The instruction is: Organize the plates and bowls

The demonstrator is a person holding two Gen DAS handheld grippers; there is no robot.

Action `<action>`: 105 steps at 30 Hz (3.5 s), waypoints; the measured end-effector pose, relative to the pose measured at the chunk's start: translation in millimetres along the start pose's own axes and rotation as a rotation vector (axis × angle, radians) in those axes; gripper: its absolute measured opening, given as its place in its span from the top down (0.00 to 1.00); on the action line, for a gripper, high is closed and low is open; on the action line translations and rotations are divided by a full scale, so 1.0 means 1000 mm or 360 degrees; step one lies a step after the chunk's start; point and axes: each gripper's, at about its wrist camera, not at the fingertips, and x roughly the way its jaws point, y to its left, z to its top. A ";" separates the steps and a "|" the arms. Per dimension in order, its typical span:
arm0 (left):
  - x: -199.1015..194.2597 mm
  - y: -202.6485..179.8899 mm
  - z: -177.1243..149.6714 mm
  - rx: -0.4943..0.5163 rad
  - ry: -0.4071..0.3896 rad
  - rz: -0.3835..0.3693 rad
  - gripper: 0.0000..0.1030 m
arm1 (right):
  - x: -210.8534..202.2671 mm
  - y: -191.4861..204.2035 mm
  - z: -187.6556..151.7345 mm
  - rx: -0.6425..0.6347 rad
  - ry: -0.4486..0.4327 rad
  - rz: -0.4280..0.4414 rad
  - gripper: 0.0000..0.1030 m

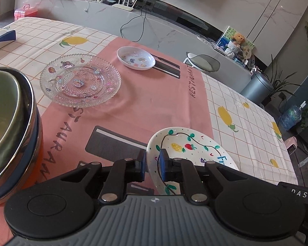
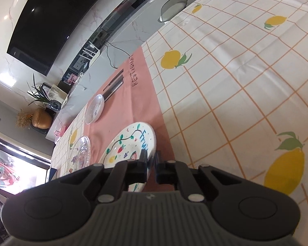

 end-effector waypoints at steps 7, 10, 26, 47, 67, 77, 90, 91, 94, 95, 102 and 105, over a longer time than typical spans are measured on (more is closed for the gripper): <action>-0.025 0.005 -0.019 0.0058 0.0028 -0.0067 0.85 | -0.029 -0.004 -0.020 0.0003 0.0017 0.0000 0.95; -0.027 0.009 -0.028 0.0078 0.0052 -0.0076 0.85 | -0.032 -0.010 -0.030 0.0022 0.0031 -0.0022 0.95; -0.021 0.022 -0.051 0.0102 0.0179 -0.0063 0.85 | -0.025 -0.022 -0.056 0.0026 0.0081 -0.0136 0.95; -0.028 0.018 -0.048 0.0158 0.0173 -0.0082 0.77 | -0.029 -0.006 -0.056 -0.0150 0.0014 -0.0227 0.73; -0.046 0.019 0.023 0.0166 0.0201 -0.0247 0.75 | -0.023 0.064 -0.039 -0.0389 -0.0023 -0.0105 0.65; -0.061 0.032 0.102 0.0321 0.0261 -0.0227 0.75 | 0.005 0.106 -0.017 -0.0492 0.0029 -0.0025 0.65; -0.031 0.103 0.180 0.0497 0.0270 -0.0100 0.58 | 0.073 0.141 -0.004 -0.0461 0.0191 -0.0008 0.65; -0.026 0.108 0.181 0.0502 0.0270 -0.0105 0.58 | 0.080 0.143 -0.003 -0.0448 0.0205 -0.0006 0.65; -0.007 0.125 0.182 0.0523 0.0270 -0.0127 0.58 | 0.101 0.150 -0.003 -0.0430 0.0244 -0.0009 0.65; 0.000 0.132 0.182 0.0513 0.0275 -0.0142 0.58 | 0.107 0.151 -0.004 -0.0426 0.0253 -0.0013 0.65; 0.042 0.173 0.175 0.0383 0.0351 -0.0222 0.58 | 0.150 0.154 -0.005 -0.0331 0.0346 0.0015 0.65; 0.054 0.191 0.172 0.0268 0.0368 -0.0269 0.58 | 0.163 0.153 -0.006 -0.0299 0.0363 0.0025 0.65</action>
